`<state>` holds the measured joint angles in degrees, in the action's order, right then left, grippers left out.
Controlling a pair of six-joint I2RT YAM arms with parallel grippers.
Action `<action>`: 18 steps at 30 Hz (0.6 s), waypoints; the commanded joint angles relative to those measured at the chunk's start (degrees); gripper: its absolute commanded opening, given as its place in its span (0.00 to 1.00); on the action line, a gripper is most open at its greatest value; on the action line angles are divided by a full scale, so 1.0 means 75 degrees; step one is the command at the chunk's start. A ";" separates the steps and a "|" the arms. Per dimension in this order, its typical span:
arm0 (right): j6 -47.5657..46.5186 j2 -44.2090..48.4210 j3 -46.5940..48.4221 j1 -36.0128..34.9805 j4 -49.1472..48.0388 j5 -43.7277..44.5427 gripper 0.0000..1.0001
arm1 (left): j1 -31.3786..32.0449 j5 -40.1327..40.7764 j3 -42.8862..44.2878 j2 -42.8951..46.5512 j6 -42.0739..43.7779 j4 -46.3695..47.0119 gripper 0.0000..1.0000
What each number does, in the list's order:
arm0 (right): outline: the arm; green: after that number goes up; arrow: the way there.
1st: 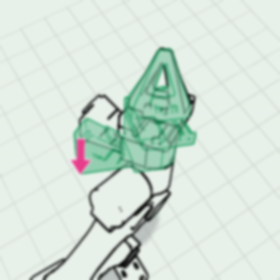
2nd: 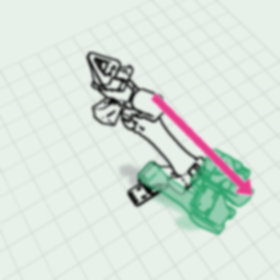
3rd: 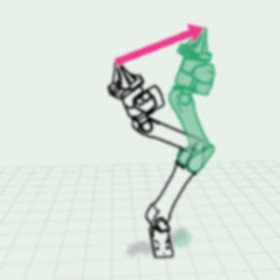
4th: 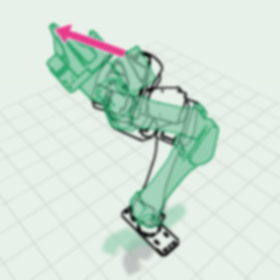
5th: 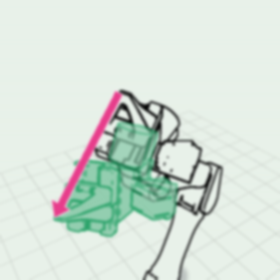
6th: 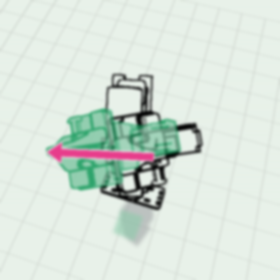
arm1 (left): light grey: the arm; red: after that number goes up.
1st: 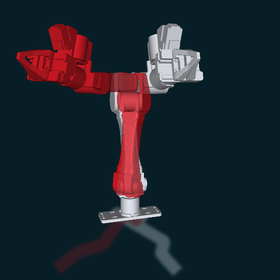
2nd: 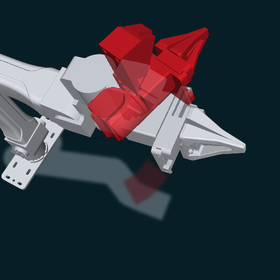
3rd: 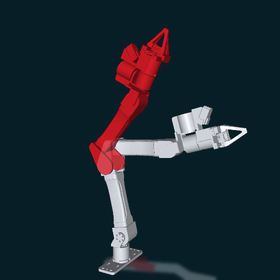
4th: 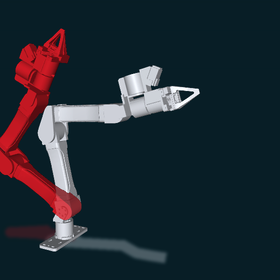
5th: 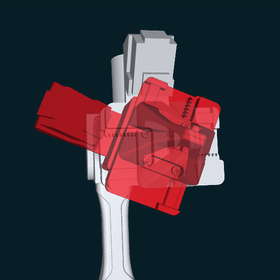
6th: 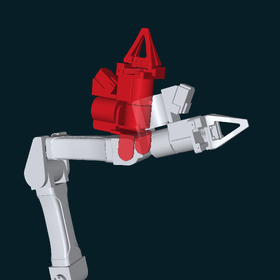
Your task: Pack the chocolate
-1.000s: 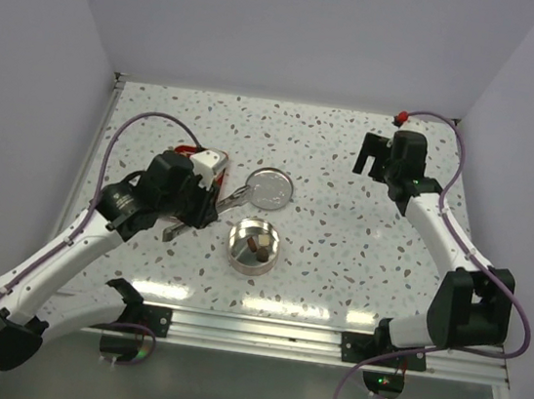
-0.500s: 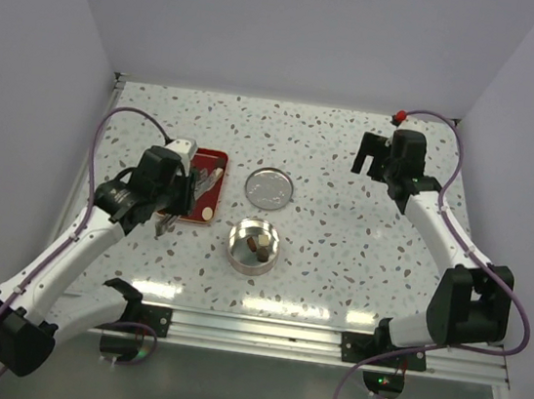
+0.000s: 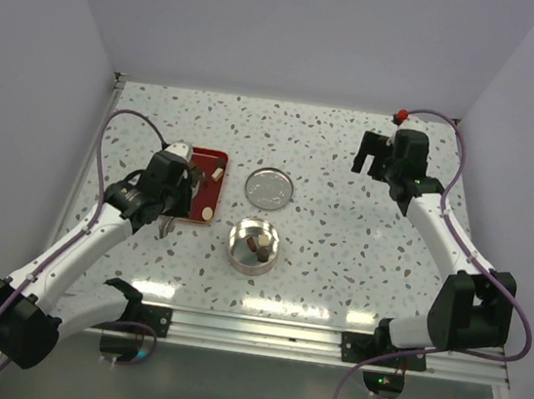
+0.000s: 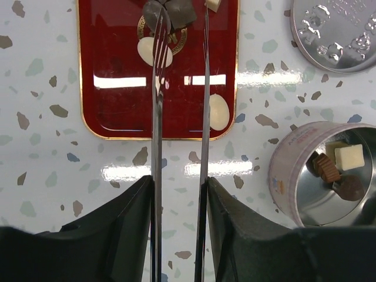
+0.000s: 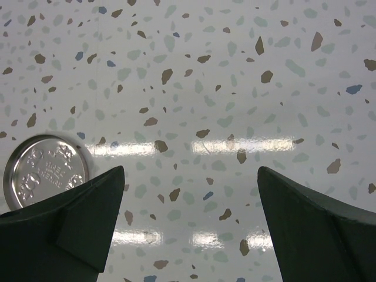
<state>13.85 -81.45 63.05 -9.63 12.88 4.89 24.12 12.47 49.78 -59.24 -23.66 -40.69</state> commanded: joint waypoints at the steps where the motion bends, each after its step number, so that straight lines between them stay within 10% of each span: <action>1: -0.0112 0.0243 0.0078 0.0030 -0.0112 -0.0136 0.99 | -0.0040 0.0446 -0.0039 0.0094 -0.0267 0.0386 0.46; 18: -0.0147 0.0325 0.0078 0.0030 -0.0089 -0.0159 0.99 | -0.0052 0.1267 -0.0520 -0.0152 -0.0759 0.0736 0.50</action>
<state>13.47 -81.34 63.05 -9.63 12.88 4.67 24.12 18.72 46.11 -61.91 -27.64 -39.75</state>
